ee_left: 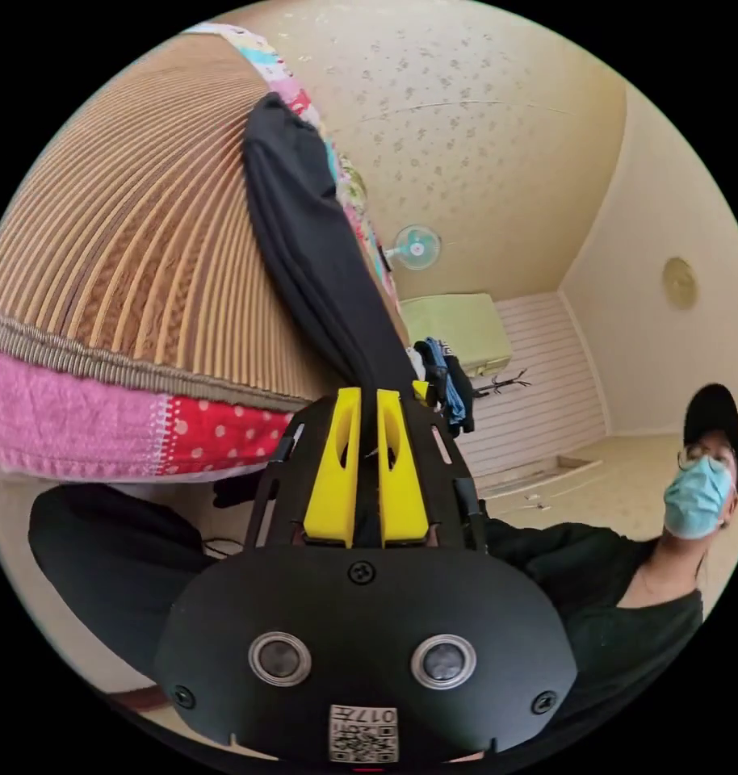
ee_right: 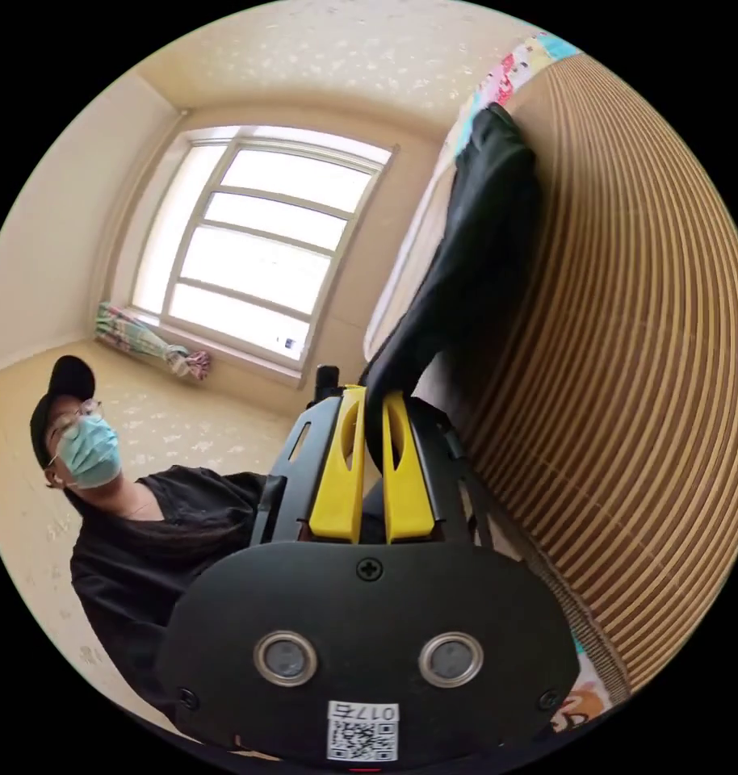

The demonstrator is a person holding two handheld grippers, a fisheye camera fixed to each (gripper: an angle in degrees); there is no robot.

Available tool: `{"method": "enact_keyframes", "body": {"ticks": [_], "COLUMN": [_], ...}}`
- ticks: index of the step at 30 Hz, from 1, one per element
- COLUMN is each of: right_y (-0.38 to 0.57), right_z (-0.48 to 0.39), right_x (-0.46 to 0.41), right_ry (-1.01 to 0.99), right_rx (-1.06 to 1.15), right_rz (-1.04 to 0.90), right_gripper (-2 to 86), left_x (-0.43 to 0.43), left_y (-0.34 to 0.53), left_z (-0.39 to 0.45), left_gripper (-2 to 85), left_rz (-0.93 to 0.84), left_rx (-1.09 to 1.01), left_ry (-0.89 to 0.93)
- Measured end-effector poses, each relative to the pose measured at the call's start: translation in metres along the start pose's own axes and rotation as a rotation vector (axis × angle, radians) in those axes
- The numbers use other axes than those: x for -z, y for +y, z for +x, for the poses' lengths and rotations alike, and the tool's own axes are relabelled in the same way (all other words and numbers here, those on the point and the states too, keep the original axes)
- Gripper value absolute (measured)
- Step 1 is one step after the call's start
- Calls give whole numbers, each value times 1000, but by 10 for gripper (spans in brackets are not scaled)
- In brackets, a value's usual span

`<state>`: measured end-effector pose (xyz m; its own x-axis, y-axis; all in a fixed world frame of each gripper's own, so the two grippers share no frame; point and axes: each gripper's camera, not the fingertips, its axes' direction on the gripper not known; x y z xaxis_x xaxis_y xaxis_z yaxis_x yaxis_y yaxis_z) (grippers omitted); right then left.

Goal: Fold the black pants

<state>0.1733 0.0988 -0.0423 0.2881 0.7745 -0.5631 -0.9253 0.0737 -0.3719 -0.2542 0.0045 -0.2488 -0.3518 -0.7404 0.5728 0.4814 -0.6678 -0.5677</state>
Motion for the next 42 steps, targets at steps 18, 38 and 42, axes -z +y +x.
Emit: {"method": "enact_keyframes", "body": {"ticks": [18,38,42], "right_y": [-78,20,120], "right_z": [-409,-25,30], "right_x": [86,27,31], "right_ry": [114,410,608], "right_rx": [793,218,-117], "right_rz": [236,46,71], "right_gripper": [7,39,103], "left_x": [63,-137,-125], "left_y": [-138,-50,18], "left_z": [392,56,8], "left_gripper": [39,51,104], "left_rz": [251,-258,-242], "left_rx": [-787,-343,-155], "left_ry": [153,-241,-340]}}
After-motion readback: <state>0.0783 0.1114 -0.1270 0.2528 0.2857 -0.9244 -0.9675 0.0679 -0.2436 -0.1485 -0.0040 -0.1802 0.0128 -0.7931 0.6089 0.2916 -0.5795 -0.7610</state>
